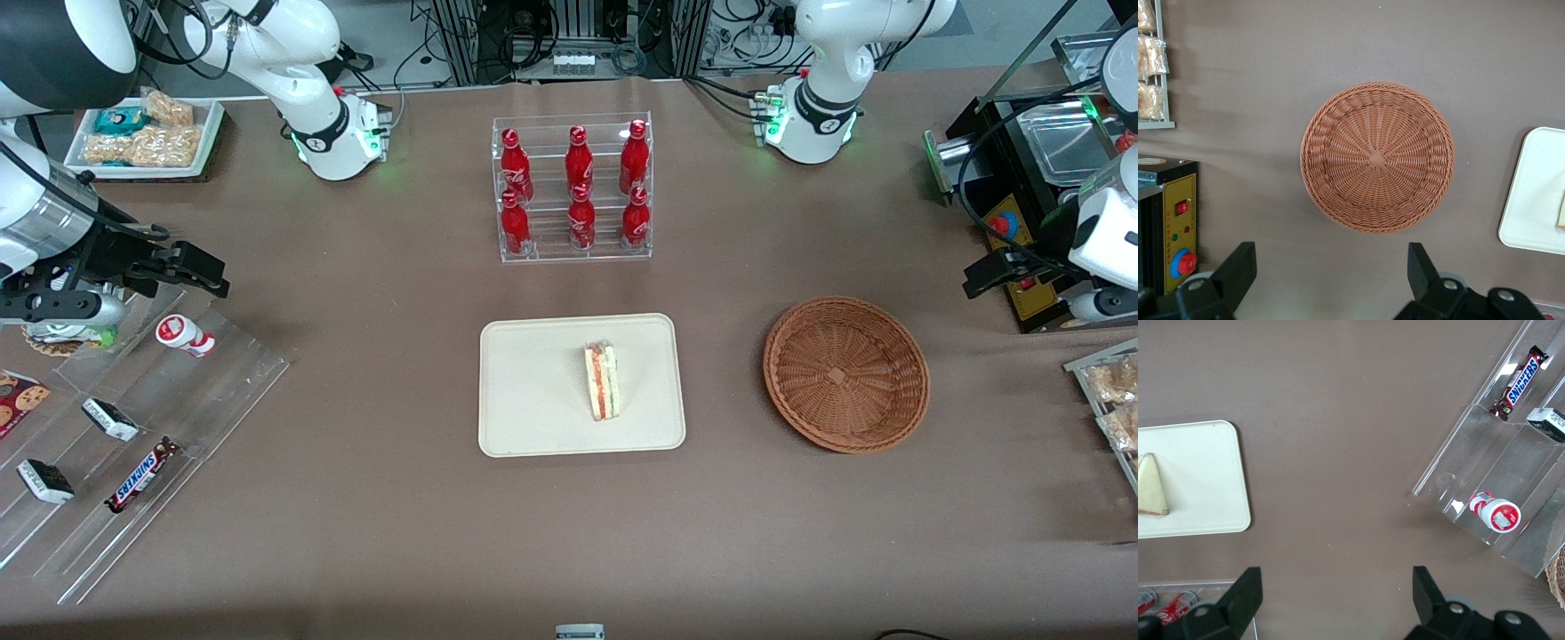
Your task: Place sandwich from basket to tray
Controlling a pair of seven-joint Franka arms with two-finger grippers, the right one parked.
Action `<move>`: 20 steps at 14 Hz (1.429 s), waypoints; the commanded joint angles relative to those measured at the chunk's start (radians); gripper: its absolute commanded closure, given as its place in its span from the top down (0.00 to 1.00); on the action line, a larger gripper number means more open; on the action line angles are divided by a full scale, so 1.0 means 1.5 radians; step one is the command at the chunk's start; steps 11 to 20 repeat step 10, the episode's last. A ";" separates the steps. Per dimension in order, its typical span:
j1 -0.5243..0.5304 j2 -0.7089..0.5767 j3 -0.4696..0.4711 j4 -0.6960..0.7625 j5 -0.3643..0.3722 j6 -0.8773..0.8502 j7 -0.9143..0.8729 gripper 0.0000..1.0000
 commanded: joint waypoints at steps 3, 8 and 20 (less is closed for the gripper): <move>0.021 0.008 -0.008 0.019 -0.013 -0.019 0.009 1.00; 0.015 0.009 -0.014 0.019 -0.009 -0.019 0.010 1.00; 0.009 0.010 -0.014 0.019 -0.006 -0.018 0.010 1.00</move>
